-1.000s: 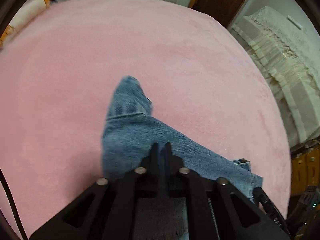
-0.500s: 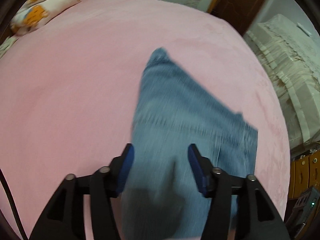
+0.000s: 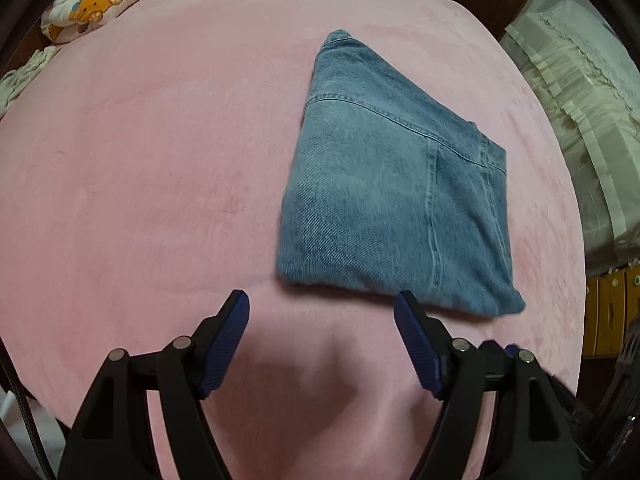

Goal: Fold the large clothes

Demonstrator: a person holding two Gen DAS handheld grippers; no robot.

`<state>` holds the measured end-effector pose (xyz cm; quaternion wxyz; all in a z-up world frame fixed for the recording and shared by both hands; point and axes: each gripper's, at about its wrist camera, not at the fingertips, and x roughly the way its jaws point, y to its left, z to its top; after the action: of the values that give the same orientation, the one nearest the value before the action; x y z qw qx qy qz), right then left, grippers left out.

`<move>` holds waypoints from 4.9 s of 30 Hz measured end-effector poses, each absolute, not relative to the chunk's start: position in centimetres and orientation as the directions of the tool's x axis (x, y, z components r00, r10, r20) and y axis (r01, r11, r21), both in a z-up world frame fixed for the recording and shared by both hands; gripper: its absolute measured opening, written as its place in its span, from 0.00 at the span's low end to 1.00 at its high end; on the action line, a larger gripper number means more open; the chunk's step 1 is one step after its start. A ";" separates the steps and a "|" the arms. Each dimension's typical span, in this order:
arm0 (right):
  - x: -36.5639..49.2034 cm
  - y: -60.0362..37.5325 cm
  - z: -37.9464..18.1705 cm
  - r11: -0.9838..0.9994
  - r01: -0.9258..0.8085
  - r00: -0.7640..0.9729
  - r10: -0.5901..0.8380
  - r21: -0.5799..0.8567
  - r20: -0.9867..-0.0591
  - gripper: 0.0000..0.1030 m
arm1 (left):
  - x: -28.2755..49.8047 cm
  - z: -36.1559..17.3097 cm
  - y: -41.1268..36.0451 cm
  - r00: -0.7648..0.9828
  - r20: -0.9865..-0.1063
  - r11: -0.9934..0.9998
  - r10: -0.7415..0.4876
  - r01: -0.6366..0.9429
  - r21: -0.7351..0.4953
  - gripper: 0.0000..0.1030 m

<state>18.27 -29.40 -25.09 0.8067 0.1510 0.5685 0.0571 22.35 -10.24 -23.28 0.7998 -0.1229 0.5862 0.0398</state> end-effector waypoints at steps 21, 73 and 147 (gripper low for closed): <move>19.3 -29.0 -17.3 0.974 -0.055 0.373 0.225 0.221 -0.900 0.92 | 21.5 -16.5 -12.1 0.357 -0.934 0.995 0.022 -0.097 -0.013 0.93; 38.1 -36.1 -35.1 0.622 -0.064 0.144 0.780 0.780 -0.610 0.67 | 38.0 -33.6 -6.5 0.240 -0.926 0.915 -0.290 -0.214 -0.342 0.69; 22.4 2.4 -20.9 0.945 -0.195 0.534 0.327 0.262 -0.780 0.73 | 16.5 -24.3 36.5 0.441 -0.897 0.816 0.033 -0.530 -0.231 0.74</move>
<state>22.41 2.41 -20.92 0.8729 0.0718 0.4589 0.1494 16.48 36.54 -24.26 0.8113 -0.2492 0.4995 0.1735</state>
